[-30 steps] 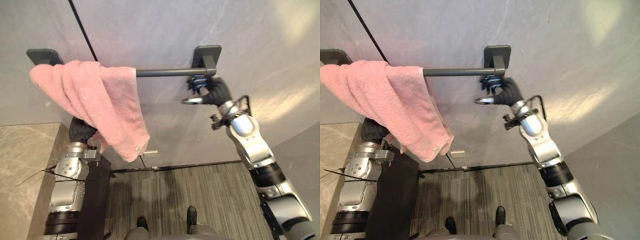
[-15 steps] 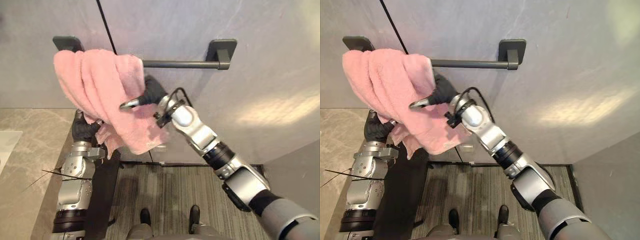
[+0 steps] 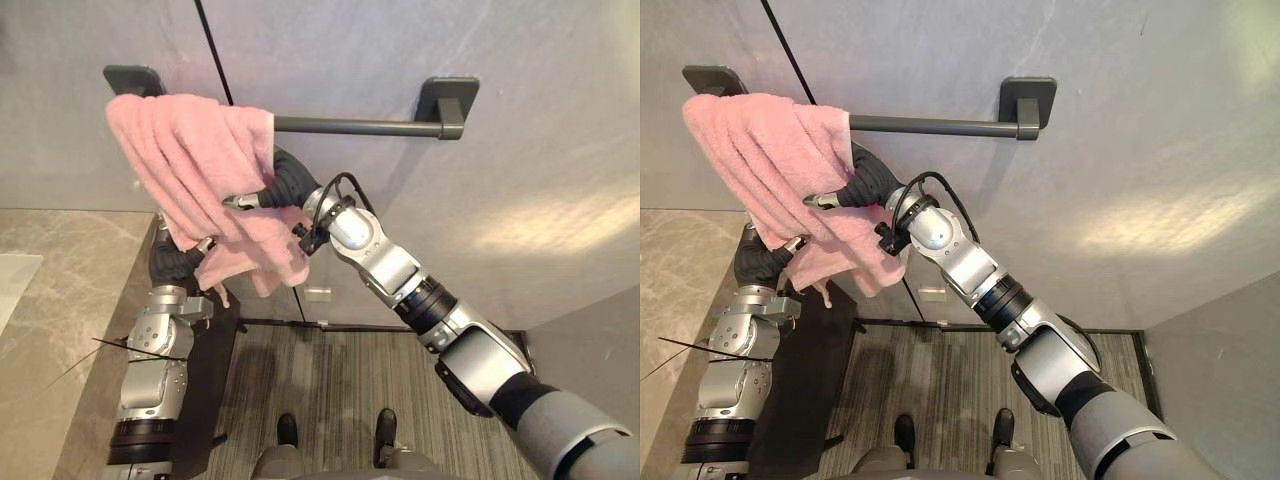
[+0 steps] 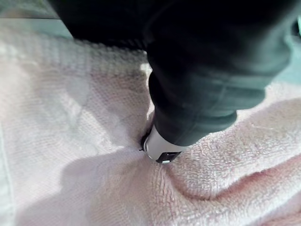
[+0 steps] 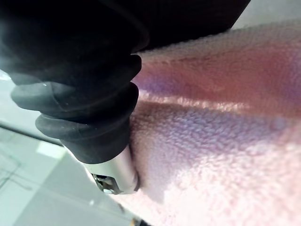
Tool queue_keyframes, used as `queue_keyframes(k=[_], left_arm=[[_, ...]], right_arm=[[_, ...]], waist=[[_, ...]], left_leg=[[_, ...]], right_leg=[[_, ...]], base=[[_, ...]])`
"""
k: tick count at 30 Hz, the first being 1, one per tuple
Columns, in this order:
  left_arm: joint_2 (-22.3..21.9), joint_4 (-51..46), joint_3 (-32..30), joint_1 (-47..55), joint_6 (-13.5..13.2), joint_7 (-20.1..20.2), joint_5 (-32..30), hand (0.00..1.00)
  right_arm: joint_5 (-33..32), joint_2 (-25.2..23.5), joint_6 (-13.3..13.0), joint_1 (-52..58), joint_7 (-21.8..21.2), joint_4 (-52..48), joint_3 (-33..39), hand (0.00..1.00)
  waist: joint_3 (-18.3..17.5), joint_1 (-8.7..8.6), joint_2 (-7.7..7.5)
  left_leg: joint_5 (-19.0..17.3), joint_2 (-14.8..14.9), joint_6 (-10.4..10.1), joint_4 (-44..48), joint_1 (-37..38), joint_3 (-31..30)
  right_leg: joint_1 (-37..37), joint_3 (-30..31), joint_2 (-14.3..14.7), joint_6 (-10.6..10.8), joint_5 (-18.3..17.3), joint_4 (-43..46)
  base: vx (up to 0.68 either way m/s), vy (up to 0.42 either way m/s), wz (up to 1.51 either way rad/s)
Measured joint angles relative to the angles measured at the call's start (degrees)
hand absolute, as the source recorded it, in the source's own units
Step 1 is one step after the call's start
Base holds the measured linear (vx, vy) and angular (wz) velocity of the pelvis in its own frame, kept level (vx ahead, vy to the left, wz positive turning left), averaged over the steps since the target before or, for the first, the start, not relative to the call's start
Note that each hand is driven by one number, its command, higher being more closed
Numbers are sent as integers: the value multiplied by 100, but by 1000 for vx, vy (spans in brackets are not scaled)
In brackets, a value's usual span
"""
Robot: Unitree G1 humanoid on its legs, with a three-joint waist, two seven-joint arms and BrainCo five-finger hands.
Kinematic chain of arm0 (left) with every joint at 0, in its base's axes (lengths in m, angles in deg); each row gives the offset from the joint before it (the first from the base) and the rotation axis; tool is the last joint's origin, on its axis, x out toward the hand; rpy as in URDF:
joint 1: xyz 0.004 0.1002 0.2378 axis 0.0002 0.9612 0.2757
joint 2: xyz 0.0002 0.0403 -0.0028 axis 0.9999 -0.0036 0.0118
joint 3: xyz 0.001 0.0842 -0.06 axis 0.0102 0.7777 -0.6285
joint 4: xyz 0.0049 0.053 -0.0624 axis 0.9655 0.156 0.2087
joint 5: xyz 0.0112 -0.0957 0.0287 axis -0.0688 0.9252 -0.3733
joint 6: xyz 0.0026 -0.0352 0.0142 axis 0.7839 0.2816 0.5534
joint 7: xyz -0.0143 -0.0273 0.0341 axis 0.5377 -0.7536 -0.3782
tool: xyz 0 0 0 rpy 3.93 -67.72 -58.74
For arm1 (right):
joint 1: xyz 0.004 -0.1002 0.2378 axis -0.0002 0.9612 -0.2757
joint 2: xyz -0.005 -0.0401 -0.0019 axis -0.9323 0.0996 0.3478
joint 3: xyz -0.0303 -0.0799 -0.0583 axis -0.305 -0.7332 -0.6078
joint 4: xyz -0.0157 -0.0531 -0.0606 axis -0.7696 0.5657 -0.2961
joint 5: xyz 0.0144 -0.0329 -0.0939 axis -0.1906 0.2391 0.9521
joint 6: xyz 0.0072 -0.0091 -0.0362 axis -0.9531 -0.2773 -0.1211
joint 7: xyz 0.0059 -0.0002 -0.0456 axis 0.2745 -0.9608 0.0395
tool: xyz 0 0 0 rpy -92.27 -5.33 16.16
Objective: Organize washtable
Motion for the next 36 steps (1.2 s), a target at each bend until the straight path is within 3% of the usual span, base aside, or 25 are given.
queue_keyframes(k=[10, 18, 21, 22, 29, 36], left_arm=[[-4, 0, 0, 36, 1, 37, -10, 100], [3, 32, -6, 12, 0, 108, -12, 100], [22, 338, -318, -136, 0, 137, -53, 100], [117, 600, -580, -244, 0, 129, -115, 100], [1044, 1224, -605, -1093, -31, 273, -124, 100], [1256, 1547, -608, -1573, -51, 301, -111, 100]], right_arm=[[123, 291, 38, 428, -8, -6, 544, 100], [103, 335, 44, 666, -26, -7, 719, 100], [92, 334, 43, 737, -36, -3, 795, 100], [88, 386, 43, 786, -36, 6, 885, 100], [-187, 437, 34, 779, -157, -1, 835, 100], [-837, 512, 32, 670, -315, 65, 783, 100]], waist=[[-3, -18, -6], [-87, -12, -143], [-89, -7, -145], [-89, -7, -145], [-127, 34, -172], [-136, 85, -186]], left_leg=[[5, 7, 1, 0, 17, 11], [5, -18, 2, 0, 67, 13], [4, -18, 2, -1, 104, 11], [3, -12, 2, -9, 107, 9], [10, -19, -7, -37, 93, 168], [-4, -27, -15, -78, 186, 616]], right_leg=[[-1, 35, 13, -14, 23, 0], [57, 30, -15, -13, 23, -1], [95, 34, -17, -12, 23, -2], [94, 34, -15, -12, 24, -3], [-28, 178, -9, 21, 71, -3], [-213, 563, 36, 40, 148, -5]], base=[[-23, -3, -1], [0, 0, 0], [-47, 0, 0], [-32, -4, 1], [0, 1, -10], [7, 4, -31]])
